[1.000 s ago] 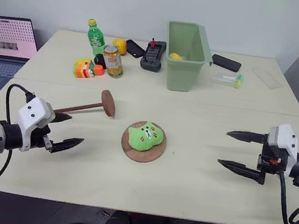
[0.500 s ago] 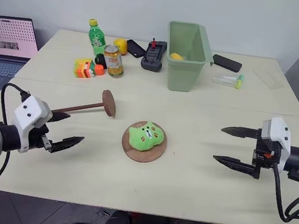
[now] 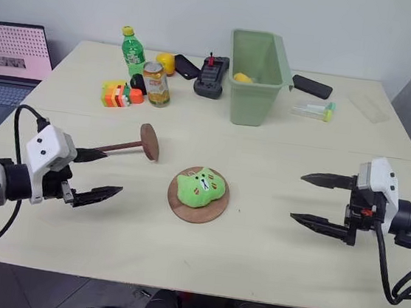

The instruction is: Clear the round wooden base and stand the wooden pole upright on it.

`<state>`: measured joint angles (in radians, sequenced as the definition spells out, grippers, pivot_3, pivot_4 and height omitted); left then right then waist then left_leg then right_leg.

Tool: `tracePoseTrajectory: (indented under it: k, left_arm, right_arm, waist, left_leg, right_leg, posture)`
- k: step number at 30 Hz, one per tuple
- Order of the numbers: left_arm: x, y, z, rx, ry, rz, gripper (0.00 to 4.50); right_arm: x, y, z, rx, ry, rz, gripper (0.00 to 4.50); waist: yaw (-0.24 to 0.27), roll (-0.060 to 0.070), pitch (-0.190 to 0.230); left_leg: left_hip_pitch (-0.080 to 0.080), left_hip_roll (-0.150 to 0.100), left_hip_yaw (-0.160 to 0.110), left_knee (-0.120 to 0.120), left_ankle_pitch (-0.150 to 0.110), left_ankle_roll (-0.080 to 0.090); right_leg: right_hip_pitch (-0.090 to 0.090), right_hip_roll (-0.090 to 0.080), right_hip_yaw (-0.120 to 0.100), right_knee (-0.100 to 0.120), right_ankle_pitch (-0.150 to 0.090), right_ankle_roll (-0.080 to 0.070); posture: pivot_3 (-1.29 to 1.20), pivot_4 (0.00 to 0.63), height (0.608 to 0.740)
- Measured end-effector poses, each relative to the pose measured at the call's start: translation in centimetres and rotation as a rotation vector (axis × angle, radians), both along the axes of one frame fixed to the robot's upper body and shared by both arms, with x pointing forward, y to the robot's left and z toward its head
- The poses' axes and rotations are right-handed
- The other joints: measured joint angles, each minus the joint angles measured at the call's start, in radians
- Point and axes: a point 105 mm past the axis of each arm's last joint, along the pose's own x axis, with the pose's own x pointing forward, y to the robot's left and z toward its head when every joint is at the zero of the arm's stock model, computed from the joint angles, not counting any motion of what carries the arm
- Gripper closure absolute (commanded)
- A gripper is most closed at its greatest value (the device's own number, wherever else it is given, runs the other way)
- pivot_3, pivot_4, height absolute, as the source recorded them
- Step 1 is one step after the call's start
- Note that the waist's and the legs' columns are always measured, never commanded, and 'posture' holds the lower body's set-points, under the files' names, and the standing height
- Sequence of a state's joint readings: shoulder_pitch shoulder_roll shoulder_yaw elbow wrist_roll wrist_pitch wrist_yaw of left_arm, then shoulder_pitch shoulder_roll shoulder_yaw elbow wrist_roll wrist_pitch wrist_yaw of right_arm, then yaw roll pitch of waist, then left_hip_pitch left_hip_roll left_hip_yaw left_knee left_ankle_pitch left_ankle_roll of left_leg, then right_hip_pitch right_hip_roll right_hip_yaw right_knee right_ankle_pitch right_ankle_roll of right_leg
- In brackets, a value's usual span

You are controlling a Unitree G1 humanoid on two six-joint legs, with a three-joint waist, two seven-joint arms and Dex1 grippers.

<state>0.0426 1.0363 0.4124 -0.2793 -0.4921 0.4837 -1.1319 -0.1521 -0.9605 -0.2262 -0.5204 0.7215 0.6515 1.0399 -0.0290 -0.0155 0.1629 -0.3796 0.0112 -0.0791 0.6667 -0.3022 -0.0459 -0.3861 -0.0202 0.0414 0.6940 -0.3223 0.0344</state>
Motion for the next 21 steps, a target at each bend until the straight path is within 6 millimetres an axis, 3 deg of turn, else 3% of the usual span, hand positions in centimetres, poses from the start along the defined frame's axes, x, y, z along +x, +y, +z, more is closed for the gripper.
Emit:
tracePoseTrajectory:
  k: [3,6,12,17,21]
  left_arm:
    - [-0.2,-0.6,-0.4,0.016,0.017,-0.049,0.0]
    - [-0.1,-2.3,-0.3,0.05,0.012,-0.154,0.0]
    - [0.3,-4.0,-0.6,0.076,0.002,-0.242,0.0]
    - [0.7,-4.6,-0.8,0.091,-0.003,-0.274,0.0]
    - [0.9,-4.8,-1.1,0.093,-0.003,-0.281,0.0]
  right_arm:
    - [0.1,1.8,0.4,0.028,-0.032,0.047,0.04]
    - [0.0,5.4,1.2,0.074,-0.081,0.168,0.04]
    - [2.0,10.7,-1.4,-0.001,-0.114,0.243,0.04]
    - [5.0,12.8,-4.6,-0.161,-0.198,0.249,0.04]
    - [6.2,13.3,-5.7,-0.215,-0.256,0.261,0.04]
  waist:
    - [-0.001,0.0,0.0]
    - [-0.003,0.001,0.001]
    - [-0.004,0.001,0.001]
    - [-0.004,0.001,0.002]
    - [-0.004,0.001,0.002]
  left_leg:
    - [0.001,0.0,0.0,0.0,0.0,0.0]
    - [0.001,0.0,0.0,0.0,0.0,0.0]
    - [-0.001,0.0,0.001,0.0,0.0,0.0]
    - [-0.001,-0.001,0.001,0.0,0.0,0.0]
    - [-0.001,-0.001,0.001,0.001,0.0,0.0]
  right_leg:
    - [0.0,0.0,0.0,0.001,0.0,0.0]
    - [0.0,0.001,0.0,0.002,0.0,0.0]
    - [-0.003,0.001,0.0,0.002,0.0,0.0]
    - [-0.003,0.002,0.0,0.002,0.0,0.0]
    - [-0.003,0.002,0.0,0.002,0.0,0.0]
  posture:
    - [0.0,0.15,0.74]
    - [0.0,0.15,0.74]
    - [0.0,0.15,0.74]
    - [0.0,0.15,0.74]
    - [0.0,0.15,0.74]
